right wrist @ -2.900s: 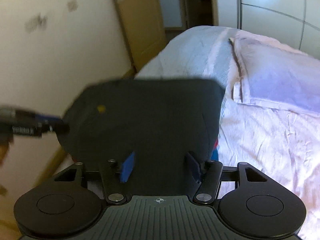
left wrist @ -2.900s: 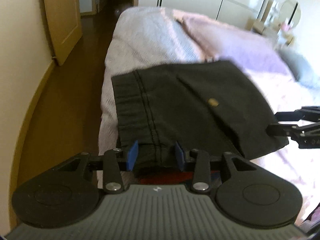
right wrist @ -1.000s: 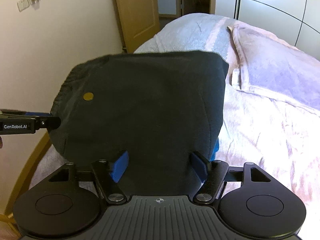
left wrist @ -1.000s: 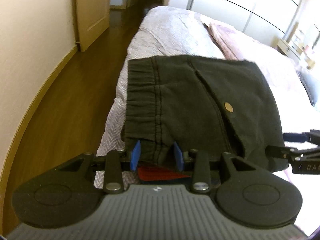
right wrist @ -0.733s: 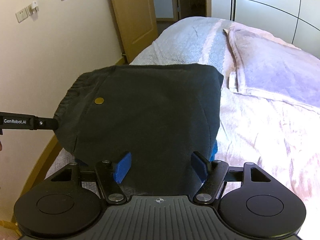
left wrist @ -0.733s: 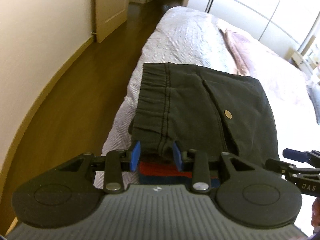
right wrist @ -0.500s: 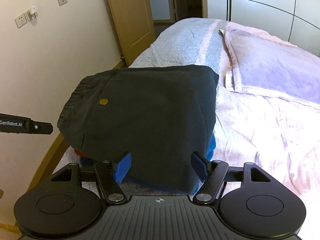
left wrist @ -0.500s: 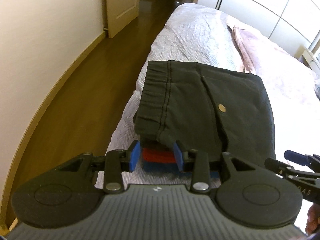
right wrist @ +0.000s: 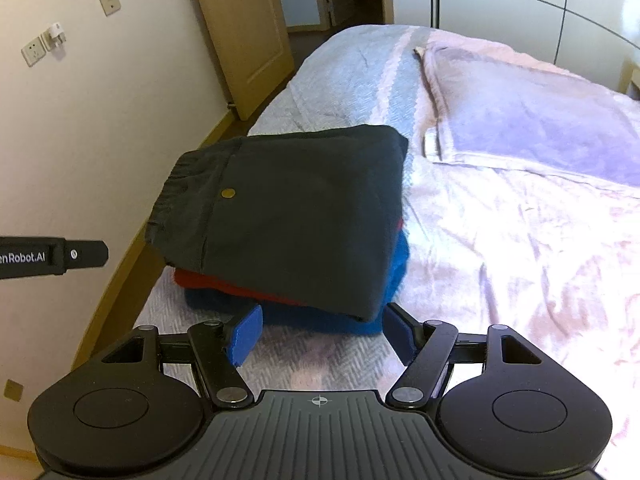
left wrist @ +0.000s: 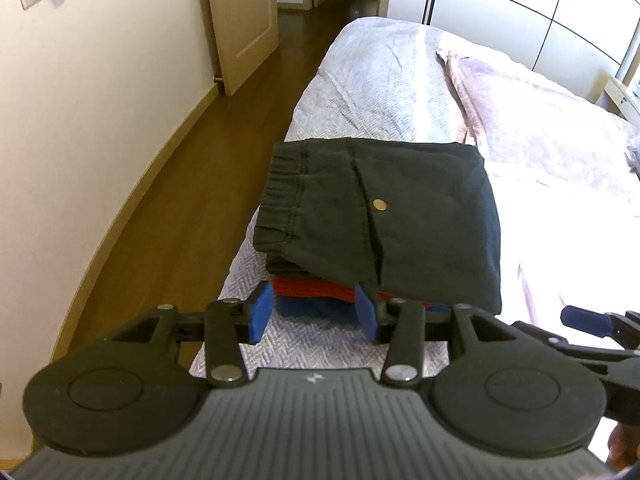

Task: Fold clothes
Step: 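Withdraw both grippers open from the clothes stack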

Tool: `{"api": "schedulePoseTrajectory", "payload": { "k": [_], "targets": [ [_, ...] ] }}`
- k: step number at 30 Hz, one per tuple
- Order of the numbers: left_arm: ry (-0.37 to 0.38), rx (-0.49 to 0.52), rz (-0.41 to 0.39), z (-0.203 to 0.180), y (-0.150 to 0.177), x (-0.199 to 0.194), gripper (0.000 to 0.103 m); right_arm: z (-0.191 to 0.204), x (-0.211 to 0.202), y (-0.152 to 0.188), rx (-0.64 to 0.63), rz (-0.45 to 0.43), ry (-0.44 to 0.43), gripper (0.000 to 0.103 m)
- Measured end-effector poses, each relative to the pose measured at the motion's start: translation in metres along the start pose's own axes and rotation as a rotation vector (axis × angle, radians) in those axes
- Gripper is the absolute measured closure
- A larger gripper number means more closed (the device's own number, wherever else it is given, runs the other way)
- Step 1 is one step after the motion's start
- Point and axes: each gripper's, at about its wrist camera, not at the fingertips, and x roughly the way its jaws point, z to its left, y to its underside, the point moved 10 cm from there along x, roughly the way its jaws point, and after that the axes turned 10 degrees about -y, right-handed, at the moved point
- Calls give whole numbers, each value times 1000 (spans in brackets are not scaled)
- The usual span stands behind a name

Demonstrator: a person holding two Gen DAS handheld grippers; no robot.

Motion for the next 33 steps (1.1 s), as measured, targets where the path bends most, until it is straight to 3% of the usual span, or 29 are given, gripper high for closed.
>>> {"api": "schedulePoseTrajectory", "payload": {
  "k": [8, 12, 24, 30, 33],
  "targets": [
    [-6, 19, -22, -10, 9, -30, 56, 4, -29, 11, 15, -22, 36, 33],
    [-31, 45, -27, -13, 19, -39, 46, 9, -32, 19, 5, -5, 39, 33],
    [-38, 70, -28, -9, 51, -48, 41, 28, -42, 40, -13, -30, 34, 33],
    [-101, 96, -76, -7, 56, -55, 38, 30, -44, 42, -9, -41, 53, 33],
    [-78, 88, -76, -9, 58, -58, 38, 32, -48, 42, -7, -51, 65, 33]
  ]
}}
